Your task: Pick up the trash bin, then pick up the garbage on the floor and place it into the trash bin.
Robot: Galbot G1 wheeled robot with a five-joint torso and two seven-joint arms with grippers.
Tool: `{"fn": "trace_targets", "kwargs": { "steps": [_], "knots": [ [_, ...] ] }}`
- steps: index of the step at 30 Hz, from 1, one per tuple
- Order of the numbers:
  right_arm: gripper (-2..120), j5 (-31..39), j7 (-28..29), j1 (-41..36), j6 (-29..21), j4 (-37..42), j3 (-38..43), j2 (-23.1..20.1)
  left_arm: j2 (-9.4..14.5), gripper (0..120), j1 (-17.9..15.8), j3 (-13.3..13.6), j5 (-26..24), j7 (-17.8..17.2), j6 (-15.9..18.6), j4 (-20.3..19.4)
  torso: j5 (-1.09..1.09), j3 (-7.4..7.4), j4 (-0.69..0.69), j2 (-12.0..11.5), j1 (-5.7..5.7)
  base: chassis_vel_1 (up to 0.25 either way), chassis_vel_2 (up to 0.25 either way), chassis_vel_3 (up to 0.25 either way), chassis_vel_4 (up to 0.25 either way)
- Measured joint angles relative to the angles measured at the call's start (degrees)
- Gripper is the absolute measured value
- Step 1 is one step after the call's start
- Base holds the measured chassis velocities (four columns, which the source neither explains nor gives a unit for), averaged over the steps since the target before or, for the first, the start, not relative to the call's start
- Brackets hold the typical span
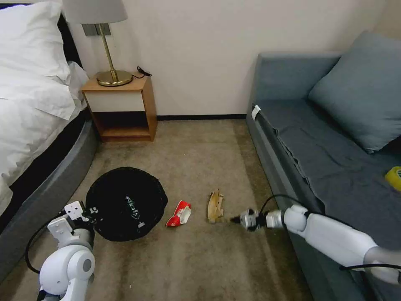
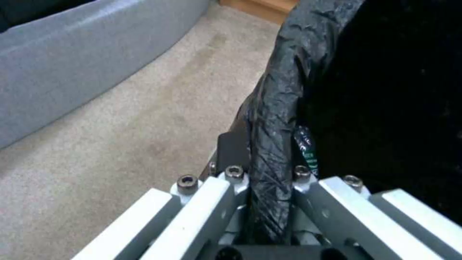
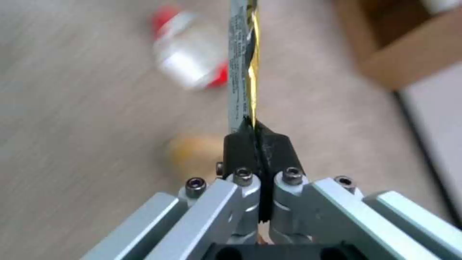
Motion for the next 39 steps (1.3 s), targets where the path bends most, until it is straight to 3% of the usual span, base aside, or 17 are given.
{"fn": "trace_targets", "kwargs": {
  "steps": [2, 4, 7, 8, 10, 12, 13, 16, 19, 26, 30, 33, 39],
  "knots": [
    [0, 8.6, 2.2, 1.0, -5.7, 11.0, 2.1, -2.7, 0.2, 2, 0.3, 0.6, -0.1, -0.1, 0.2, -0.1, 0.00, 0.00, 0.00, 0.0, 0.00, 0.000, 0.000, 0.000, 0.000],
    [0, 11.4, 3.0, 1.6, -7.3, 14.3, 2.5, -3.4, 0.3, 2, 0.3, 0.8, -0.1, -0.1, 0.2, -0.2, -0.01, 0.00, 0.00, 0.0, 0.00, 0.000, 0.000, 0.000, 0.000],
    [0, 20.1, 7.2, 4.2, -13.3, 25.6, 2.4, -4.1, 0.3, 2, 0.4, 1.6, -0.1, -0.3, 0.5, -0.2, -0.03, -0.01, 0.00, 0.0, 0.00, 0.000, 0.000, 0.000, 0.000],
    [0, 24.1, 10.6, 5.9, -16.1, 30.7, 0.8, -3.1, 0.3, 2, 0.3, 2.2, 0.0, -0.5, 0.6, -0.2, -0.03, -0.01, -0.02, 0.0, 0.00, 0.000, 0.000, 0.000, 0.000],
    [0, 24.4, 10.9, 6.0, -16.3, 30.9, 0.6, -3.0, 0.3, 2, 0.3, 2.2, 0.0, -0.6, 0.6, -0.3, -0.03, -0.01, -0.02, 0.0, 0.00, 0.000, 0.000, 0.000, 0.000],
    [0, 31.3, 18.3, 9.3, -20.0, 37.4, -4.7, 1.1, 0.2, 2, 0.1, 3.1, 0.1, -0.8, 0.8, -0.4, -0.03, -0.01, 0.03, 0.0, 0.00, 0.000, 0.000, 0.000, 0.000],
    [0, 31.3, 18.3, 9.3, -20.0, 37.4, -4.7, 1.1, 0.2, 2, 0.1, 3.1, 0.1, -0.8, 0.8, -0.4, -0.03, -0.01, 0.03, 0.0, 0.00, 0.000, 0.000, 0.000, 0.000],
    [0, 38.6, 26.9, 12.2, -22.3, 39.4, -12.0, 7.2, 0.0, 2, 0.0, 3.8, 0.2, -1.1, 1.1, -0.8, -0.02, 0.00, 0.03, 0.0, 0.00, 0.000, 0.000, 0.000, 0.000],
    [0, 41.8, 30.7, 12.9, -23.6, 39.0, -16.1, 11.1, 0.0, 2, 0.0, 4.2, 0.2, -1.2, 1.2, -1.2, -0.02, -0.01, 0.01, 0.0, 0.00, 0.000, 0.000, 0.000, 0.000],
    [0, 41.0, 35.2, 13.0, -23.9, 34.0, -22.5, 17.7, 0.0, 2, 0.1, 4.3, 0.1, -1.3, 1.3, -2.0, -0.02, 0.00, 0.01, 0.0, 0.00, 0.000, 0.000, 0.000, 0.000],
    [0, 39.8, 36.5, 12.7, -23.9, 32.8, -23.4, 19.2, 0.2, 2, 0.3, 4.1, 0.1, -1.3, 1.3, -2.4, -0.02, 0.00, 0.01, 0.0, 0.00, 0.000, 0.000, 0.000, 0.000],
    [7, 39.4, 36.7, 12.7, -24.2, 32.8, -23.5, 19.1, 0.3, 2, 0.3, 4.0, 0.0, -1.3, 1.3, -2.6, -0.01, 0.00, 0.01, 0.0, 0.00, 0.000, 0.000, 0.000, 0.000],
    [32, 38.6, 36.7, 12.5, -24.5, 33.7, -23.3, 17.1, 0.7, 2, 0.3, 3.8, -0.2, -1.3, 1.4, -2.8, -0.01, 0.00, 0.00, 0.0, 0.00, 0.000, 0.000, 0.000, 0.000]
  ]
}}
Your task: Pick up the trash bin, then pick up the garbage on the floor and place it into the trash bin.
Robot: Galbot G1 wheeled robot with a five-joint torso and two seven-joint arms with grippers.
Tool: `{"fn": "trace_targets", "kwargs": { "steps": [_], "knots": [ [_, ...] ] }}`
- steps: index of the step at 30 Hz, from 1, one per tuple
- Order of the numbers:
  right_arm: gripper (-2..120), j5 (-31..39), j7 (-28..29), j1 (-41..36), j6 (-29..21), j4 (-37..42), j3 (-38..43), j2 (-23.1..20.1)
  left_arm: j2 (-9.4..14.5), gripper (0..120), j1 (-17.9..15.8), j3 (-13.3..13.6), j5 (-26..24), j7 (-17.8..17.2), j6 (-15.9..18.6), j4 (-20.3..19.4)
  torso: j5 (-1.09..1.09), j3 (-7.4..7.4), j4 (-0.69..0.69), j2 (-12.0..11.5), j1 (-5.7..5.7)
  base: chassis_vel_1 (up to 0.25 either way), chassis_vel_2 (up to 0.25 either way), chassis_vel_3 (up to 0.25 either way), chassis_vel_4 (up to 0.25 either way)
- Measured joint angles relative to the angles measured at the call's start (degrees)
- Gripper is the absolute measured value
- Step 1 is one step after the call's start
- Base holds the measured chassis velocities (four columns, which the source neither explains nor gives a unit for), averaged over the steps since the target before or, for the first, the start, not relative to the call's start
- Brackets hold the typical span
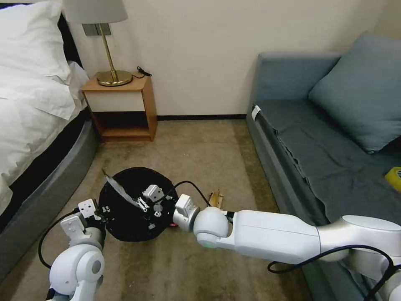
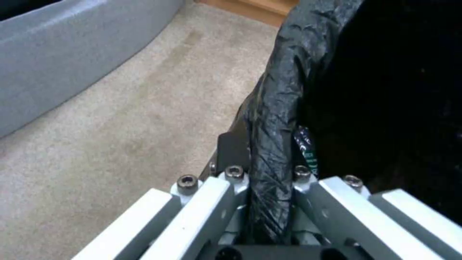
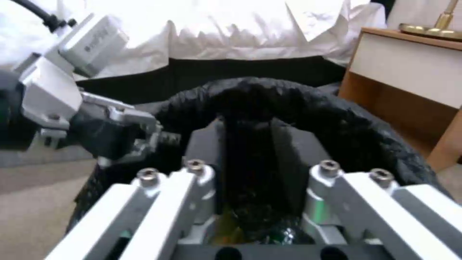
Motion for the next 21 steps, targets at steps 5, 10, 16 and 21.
{"fn": "trace_targets", "kwargs": {
  "steps": [5, 10, 16, 21],
  "knots": [
    [48, -1.0, 0.7, -0.4, -0.1, 1.5, 3.0, -2.5, 0.1, 2, 0.0, -0.4, -0.3, 0.0, 0.0, 0.0, 0.00, 0.00, 0.01, 0.0, 0.00, 0.000, 0.000, 0.000, 0.000],
    [69, -1.4, 2.3, -4.3, -2.9, 6.4, 15.8, -8.7, -0.1, 2, 0.0, -1.0, -0.5, -0.1, 0.1, -0.1, 0.00, 0.00, 0.00, 0.0, 0.00, 0.000, 0.000, 0.000, 0.000],
    [88, -5.3, 3.9, -16.6, -4.8, 12.2, 33.0, -14.6, -0.2, 2, 0.3, -2.2, -0.2, -0.1, 0.1, 0.1, 0.03, 0.00, -0.01, 0.0, 0.00, 0.000, 0.000, 0.000, 0.000],
    [99, -10.3, 8.3, -31.4, -7.3, 20.8, 50.0, -16.8, -0.5, 2, 0.4, -3.1, 0.1, -0.1, 0.0, 0.6, 0.01, 0.00, 0.02, 0.0, 0.00, 0.000, 0.000, 0.000, 0.000]
  ]
}}
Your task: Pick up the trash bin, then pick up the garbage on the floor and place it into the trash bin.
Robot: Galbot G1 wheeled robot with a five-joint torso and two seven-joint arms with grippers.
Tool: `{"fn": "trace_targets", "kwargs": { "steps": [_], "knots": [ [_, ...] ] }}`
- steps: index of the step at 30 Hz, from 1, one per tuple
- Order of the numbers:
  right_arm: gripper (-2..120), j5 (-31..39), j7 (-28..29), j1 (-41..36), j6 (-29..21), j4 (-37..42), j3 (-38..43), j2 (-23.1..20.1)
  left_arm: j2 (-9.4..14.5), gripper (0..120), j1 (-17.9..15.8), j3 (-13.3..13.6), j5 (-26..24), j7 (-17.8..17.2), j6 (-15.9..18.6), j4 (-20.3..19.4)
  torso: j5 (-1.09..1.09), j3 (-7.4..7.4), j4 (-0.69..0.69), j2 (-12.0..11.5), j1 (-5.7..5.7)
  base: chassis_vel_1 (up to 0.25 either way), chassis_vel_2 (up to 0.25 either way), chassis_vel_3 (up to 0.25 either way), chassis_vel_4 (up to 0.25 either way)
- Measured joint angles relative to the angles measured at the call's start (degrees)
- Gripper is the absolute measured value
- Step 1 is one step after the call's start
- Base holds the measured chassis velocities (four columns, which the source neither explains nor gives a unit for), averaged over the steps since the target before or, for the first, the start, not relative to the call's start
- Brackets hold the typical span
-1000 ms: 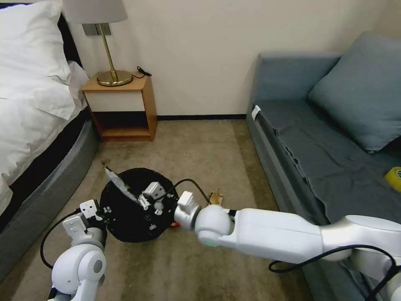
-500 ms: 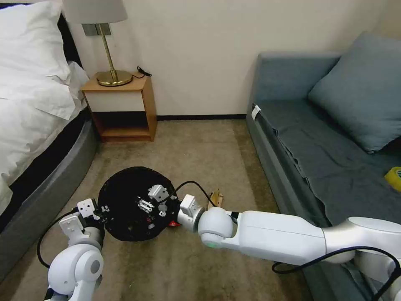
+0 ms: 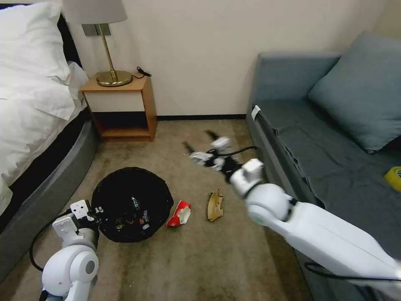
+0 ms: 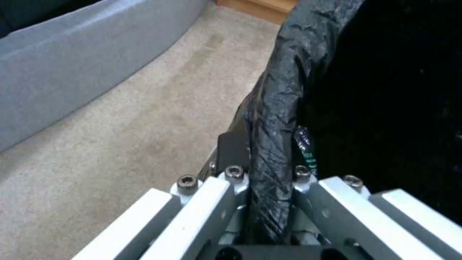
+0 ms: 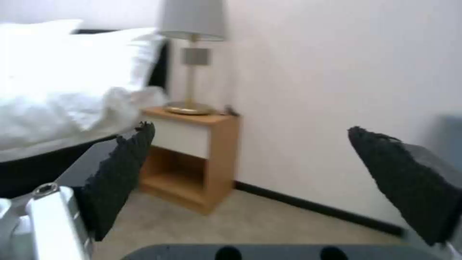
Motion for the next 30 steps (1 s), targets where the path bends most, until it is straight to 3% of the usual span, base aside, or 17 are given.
{"fn": "trace_targets", "kwargs": {
  "steps": [1, 6, 9, 10, 13, 14, 17, 21, 30],
  "knots": [
    [100, -1.7, 0.7, -5.5, -1.0, 2.4, 4.9, 0.4, 0.0, 2, 0.0, -0.1, 0.2, 0.0, 0.0, 0.1, 0.01, 0.00, -0.02, 0.0, 0.00, 0.000, 0.000, 0.000, 0.000],
    [100, -6.4, 1.5, -15.5, -2.3, 6.6, 14.7, 2.3, -0.1, 2, -0.1, -0.1, 0.5, 0.0, -0.1, 0.1, 0.01, 0.00, -0.03, 0.0, 0.00, 0.000, 0.000, 0.000, 0.000],
    [100, -12.6, 2.4, -28.7, -4.0, 11.3, 24.2, 6.0, -0.1, 2, 0.0, -0.3, 0.9, 0.1, -0.2, 0.1, 0.00, 0.00, -0.02, 0.0, 0.00, 0.000, 0.000, 0.000, 0.000],
    [100, -12.6, 2.4, -28.7, -4.0, 11.3, 24.2, 6.0, -0.1, 2, 0.0, -0.3, 0.9, 0.1, -0.2, 0.1, 0.00, 0.00, -0.02, 0.0, 0.00, 0.000, 0.000, 0.000, 0.000],
    [100, -21.3, 1.5, -39.4, -3.3, 14.3, 27.4, 11.1, 0.0, 2, 0.1, -0.7, 1.0, 0.2, -0.3, 0.0, -0.02, -0.01, -0.03, 0.0, 0.00, 0.000, 0.000, 0.000, 0.000],
    [100, -21.3, 1.5, -39.4, -3.3, 14.3, 27.4, 11.1, 0.0, 2, 0.1, -0.7, 1.0, 0.2, -0.3, 0.0, -0.02, -0.01, -0.03, 0.0, 0.00, 0.000, 0.000, 0.000, 0.000],
    [100, -27.7, 0.4, -45.0, -1.7, 14.7, 26.1, 18.7, 0.0, 2, 0.1, -1.0, 1.0, 0.2, -0.4, -0.3, 0.00, 0.00, -0.02, 0.0, 0.00, 0.000, 0.000, 0.000, 0.000],
    [100, -30.8, -0.7, -47.0, 0.2, 13.9, 24.6, 22.2, 0.1, 2, 0.1, -1.2, 0.9, 0.3, -0.4, -0.7, -0.02, 0.00, -0.02, 0.0, 0.00, 0.000, 0.000, 0.000, 0.000],
    [100, -31.9, -2.5, -46.7, 2.9, 11.9, 24.2, 22.1, 0.0, 2, 0.1, -1.9, 0.6, 0.3, -0.4, -1.1, -0.02, 0.00, -0.01, 0.0, -0.01, -0.015, 0.011, 0.021, -0.019]
  ]
}}
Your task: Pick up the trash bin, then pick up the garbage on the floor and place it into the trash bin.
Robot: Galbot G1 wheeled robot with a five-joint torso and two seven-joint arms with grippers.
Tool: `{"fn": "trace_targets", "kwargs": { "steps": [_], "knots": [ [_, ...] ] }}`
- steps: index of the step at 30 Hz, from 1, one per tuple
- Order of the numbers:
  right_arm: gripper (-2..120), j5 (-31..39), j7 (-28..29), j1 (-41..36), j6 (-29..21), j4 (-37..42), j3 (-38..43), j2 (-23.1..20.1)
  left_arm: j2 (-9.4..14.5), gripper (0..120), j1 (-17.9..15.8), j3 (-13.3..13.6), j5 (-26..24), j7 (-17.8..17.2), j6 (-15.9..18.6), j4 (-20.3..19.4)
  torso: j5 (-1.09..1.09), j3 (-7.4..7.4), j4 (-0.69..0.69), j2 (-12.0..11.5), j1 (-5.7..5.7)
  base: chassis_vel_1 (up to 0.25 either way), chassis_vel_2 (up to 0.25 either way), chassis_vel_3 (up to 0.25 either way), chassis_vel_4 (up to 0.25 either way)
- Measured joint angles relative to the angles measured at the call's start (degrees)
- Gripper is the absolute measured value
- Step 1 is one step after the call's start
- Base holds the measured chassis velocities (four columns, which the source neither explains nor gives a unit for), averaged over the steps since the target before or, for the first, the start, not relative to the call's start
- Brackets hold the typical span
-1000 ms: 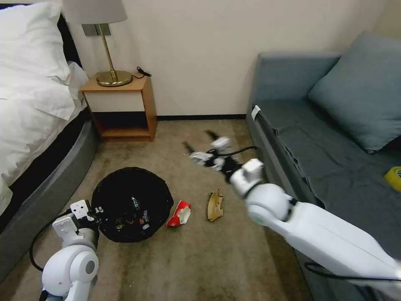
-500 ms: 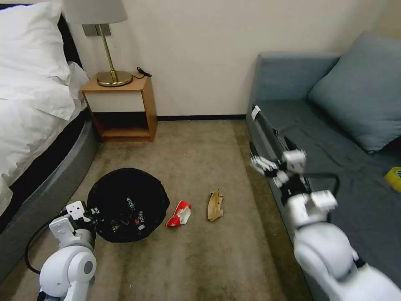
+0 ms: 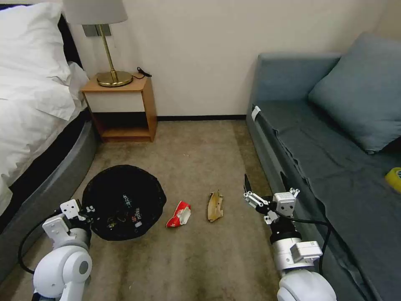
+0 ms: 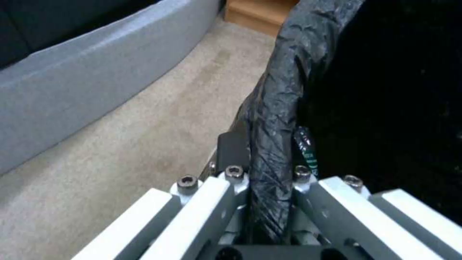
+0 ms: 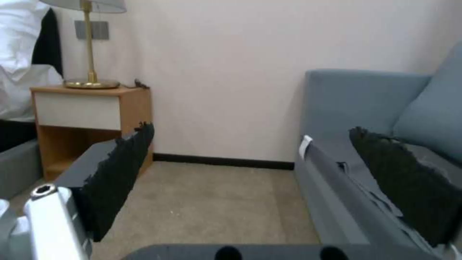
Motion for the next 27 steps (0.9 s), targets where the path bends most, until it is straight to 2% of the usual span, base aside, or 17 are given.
{"fn": "trace_targets", "kwargs": {
  "steps": [11, 19, 21, 24, 25, 27],
  "knots": [
    [100, 0.6, -0.2, 2.6, -0.2, -2.0, -2.1, -0.8, 0.0, 2, 0.0, -0.9, -0.4, 0.1, -0.2, 0.5, 0.01, 0.02, 0.00, 0.0, 0.01, -0.171, 0.164, 0.184, -0.177],
    [100, 2.9, -0.2, 5.1, -1.0, -3.1, -3.9, -2.5, 0.1, 2, -0.2, -0.9, -0.4, 0.1, -0.3, 1.0, 0.01, 0.02, -0.01, 0.0, 0.01, -0.106, 0.111, 0.102, -0.114],
    [100, 5.0, 0.4, 6.8, -1.9, -3.8, -5.1, -3.6, 0.1, 2, -0.2, -0.9, -0.4, 0.1, -0.3, 1.0, 0.01, 0.01, -0.01, 0.0, 0.01, 0.000, 0.000, 0.000, 0.000],
    [100, 12.2, 2.9, 12.2, -6.1, -5.7, -8.4, -6.3, 0.2, 2, -0.3, -0.9, -0.5, 0.1, -0.3, 1.0, 0.01, 0.01, -0.01, 0.0, 0.01, 0.000, 0.000, 0.000, 0.000],
    [100, 12.2, 2.9, 12.2, -6.1, -5.7, -8.4, -6.3, 0.2, 2, -0.3, -0.9, -0.5, 0.1, -0.3, 1.0, 0.01, 0.01, -0.01, 0.0, 0.01, 0.000, 0.000, 0.000, 0.000],
    [100, 20.1, 6.2, 18.6, -11.2, -8.3, -11.6, -8.9, 0.2, 2, -0.5, -0.9, -0.5, 0.1, -0.3, 1.0, 0.02, 0.01, 0.00, 0.0, 0.01, 0.000, 0.000, 0.000, 0.000]
  ]
}}
